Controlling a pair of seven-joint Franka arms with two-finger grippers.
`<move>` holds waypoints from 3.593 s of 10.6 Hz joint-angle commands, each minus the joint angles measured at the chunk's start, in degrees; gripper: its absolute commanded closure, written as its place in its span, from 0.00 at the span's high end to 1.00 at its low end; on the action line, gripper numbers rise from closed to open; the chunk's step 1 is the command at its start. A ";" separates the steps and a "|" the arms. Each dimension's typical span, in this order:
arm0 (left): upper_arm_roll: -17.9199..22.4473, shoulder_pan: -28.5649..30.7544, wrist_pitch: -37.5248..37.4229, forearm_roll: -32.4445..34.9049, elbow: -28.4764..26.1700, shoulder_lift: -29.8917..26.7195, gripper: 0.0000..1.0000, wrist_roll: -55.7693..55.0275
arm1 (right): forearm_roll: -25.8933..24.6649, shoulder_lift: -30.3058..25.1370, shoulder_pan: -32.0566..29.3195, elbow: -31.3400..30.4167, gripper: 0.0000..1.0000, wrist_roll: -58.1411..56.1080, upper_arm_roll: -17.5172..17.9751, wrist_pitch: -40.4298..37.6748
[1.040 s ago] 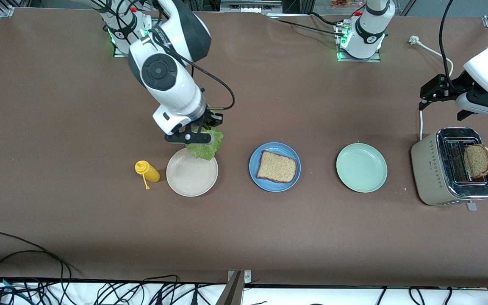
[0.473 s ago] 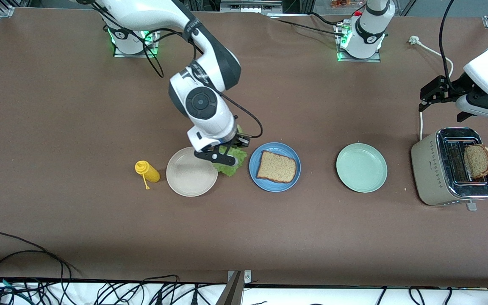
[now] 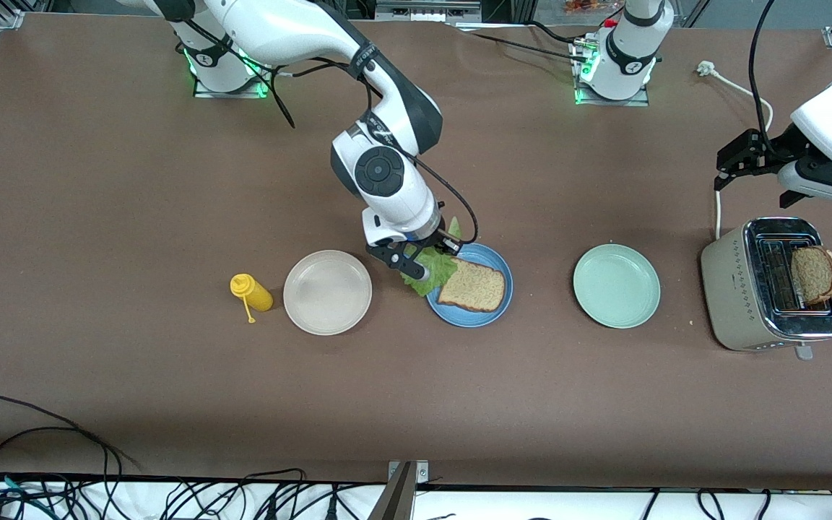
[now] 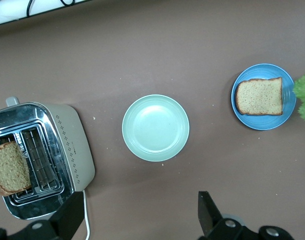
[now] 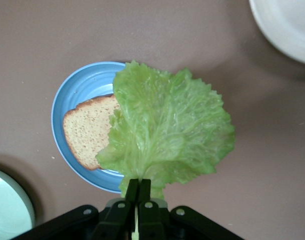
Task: Make sandwich in blue plate with both arms
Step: 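Lower the lettuce onto the bread slice with the right gripper, then open the right gripper and draw it back from the blue plate, then move the right gripper beside the yellow mustard bottle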
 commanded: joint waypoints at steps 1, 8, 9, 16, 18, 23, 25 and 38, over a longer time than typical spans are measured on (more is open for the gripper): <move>0.11 0.01 -1.06 -0.21 1.91 0.92 1.00 0.70 | 2.08 5.53 3.03 5.98 0.00 10.71 -1.26 5.25; 0.11 0.01 -1.15 -0.21 1.91 0.92 1.00 0.70 | 1.73 9.92 5.76 5.81 0.00 18.75 -0.82 19.33; 0.11 0.01 -1.15 -0.21 1.91 0.92 1.00 0.70 | 1.38 10.54 5.76 5.46 0.00 18.05 -1.17 19.78; 0.02 0.01 -1.50 -0.21 1.91 0.92 1.00 0.70 | 1.55 10.98 5.67 5.55 1.00 15.85 -2.14 19.34; 0.02 0.01 -1.50 -0.21 1.91 0.92 1.00 0.70 | 1.38 10.90 5.50 5.55 1.00 15.76 -2.22 19.17; 0.02 0.01 -1.50 -0.21 1.91 0.92 1.00 0.70 | 2.08 1.17 3.05 -3.12 1.00 3.41 -3.28 11.37; 0.02 0.01 -1.59 -0.21 1.83 0.92 1.00 0.70 | 2.08 -3.06 -0.72 -5.17 1.00 -3.46 -2.67 4.70; 0.11 0.01 -2.12 -0.21 1.91 0.92 1.00 0.70 | -6.86 -28.64 -22.71 -19.68 1.00 -90.63 -0.56 -24.08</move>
